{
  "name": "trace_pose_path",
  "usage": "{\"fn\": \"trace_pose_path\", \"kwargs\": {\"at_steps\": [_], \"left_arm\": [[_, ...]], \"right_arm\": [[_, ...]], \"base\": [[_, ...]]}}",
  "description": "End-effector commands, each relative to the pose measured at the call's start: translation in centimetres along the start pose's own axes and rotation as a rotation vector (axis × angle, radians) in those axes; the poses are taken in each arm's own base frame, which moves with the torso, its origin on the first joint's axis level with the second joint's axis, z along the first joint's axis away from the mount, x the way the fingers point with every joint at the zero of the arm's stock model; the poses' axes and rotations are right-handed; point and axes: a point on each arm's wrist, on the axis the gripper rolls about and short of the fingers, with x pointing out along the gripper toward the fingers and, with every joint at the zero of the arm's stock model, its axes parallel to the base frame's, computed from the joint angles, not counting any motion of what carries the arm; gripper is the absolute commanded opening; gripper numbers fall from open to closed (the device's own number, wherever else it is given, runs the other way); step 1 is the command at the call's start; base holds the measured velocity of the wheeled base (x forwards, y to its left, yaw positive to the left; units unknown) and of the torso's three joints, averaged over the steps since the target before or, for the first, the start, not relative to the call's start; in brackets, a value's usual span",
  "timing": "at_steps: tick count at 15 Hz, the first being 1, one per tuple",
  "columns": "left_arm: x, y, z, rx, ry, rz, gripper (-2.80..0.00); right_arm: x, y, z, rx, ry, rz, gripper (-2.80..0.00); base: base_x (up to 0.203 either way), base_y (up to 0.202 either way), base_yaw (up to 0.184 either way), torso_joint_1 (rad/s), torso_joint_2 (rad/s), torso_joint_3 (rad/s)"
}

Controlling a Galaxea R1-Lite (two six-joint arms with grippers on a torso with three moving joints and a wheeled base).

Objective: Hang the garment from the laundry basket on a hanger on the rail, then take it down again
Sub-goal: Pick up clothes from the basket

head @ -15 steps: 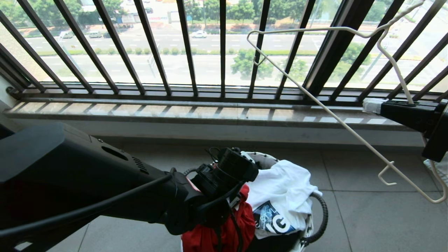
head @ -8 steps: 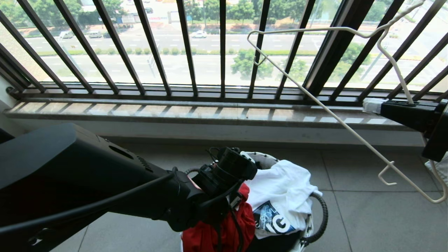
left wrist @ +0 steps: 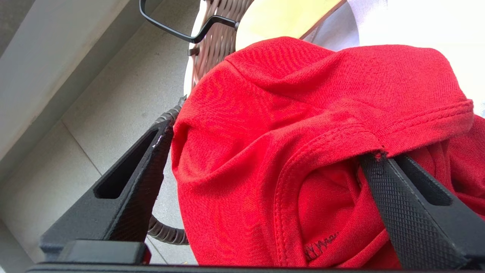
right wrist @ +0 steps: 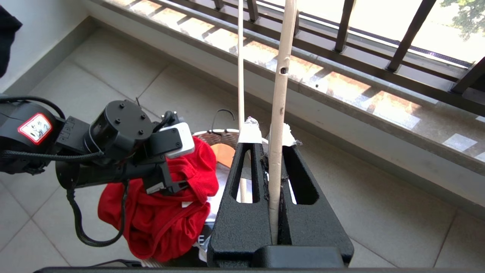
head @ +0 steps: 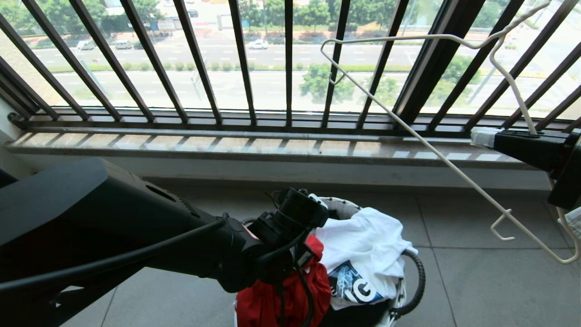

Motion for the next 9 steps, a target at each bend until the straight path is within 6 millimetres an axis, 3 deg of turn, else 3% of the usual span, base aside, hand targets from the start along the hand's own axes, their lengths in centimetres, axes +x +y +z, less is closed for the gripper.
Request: {"fn": "trace_pose_path", "kwargs": {"at_steps": [1,9], "left_arm": [[0.2,-0.02,-0.04,0.0,0.003,0.005,-2.8],[0.32,0.31,0.15,-0.01,-0.002,0.011,-2.8]], "right_arm": [[0.05,0.0,-0.01,-0.001,0.0,0.002,-2.8],[0.0,0.01,0.03,0.0,-0.003,0.002,-2.8]], "base": [[0.0,0.0,0.0,0.0,0.0,0.0],[0.0,0.0,0.0,0.0,0.0,0.0]]}}
